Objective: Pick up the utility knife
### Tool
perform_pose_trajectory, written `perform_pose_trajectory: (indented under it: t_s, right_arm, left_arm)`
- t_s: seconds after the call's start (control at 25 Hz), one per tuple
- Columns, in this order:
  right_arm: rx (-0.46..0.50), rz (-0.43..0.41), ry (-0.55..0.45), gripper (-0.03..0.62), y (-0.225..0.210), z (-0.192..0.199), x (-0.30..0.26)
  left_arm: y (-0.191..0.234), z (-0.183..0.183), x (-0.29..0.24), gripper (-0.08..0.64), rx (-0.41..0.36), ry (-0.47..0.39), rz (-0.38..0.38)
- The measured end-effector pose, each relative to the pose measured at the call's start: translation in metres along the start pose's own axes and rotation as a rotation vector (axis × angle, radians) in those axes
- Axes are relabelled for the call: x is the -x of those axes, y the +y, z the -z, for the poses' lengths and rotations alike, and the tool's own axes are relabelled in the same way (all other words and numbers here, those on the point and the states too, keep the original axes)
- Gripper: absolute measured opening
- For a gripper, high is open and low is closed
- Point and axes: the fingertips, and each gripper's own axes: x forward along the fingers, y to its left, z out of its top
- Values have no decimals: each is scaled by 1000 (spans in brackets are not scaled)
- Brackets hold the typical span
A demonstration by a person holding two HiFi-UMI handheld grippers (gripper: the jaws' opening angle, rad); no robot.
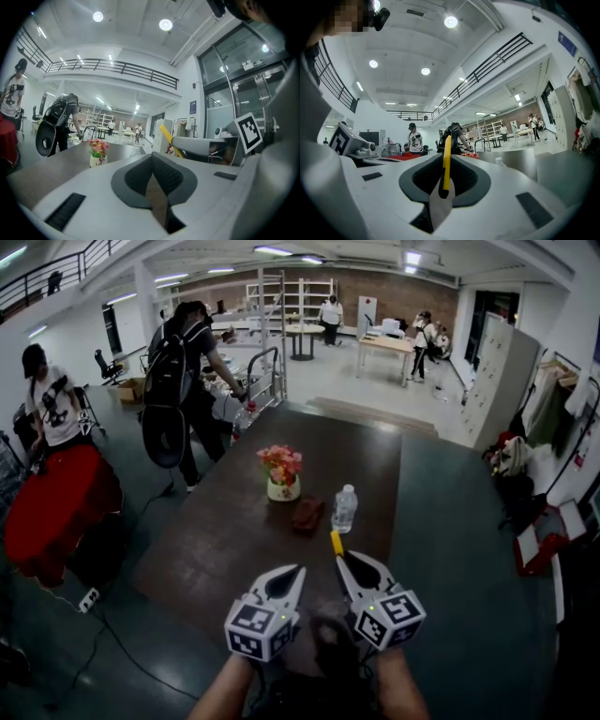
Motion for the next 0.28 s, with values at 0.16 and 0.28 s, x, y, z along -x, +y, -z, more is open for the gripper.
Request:
perform_pose_trajectory:
  t_s: [0.16, 0.28]
  right_arm:
    - [-2, -2, -4, 58, -3, -1, -2]
    - [-1, 17, 0, 58, -7, -1, -3]
  left_arm:
    - [1, -1, -3, 6, -1, 1, -2]
    - [2, 0, -5, 6, -2, 1, -1]
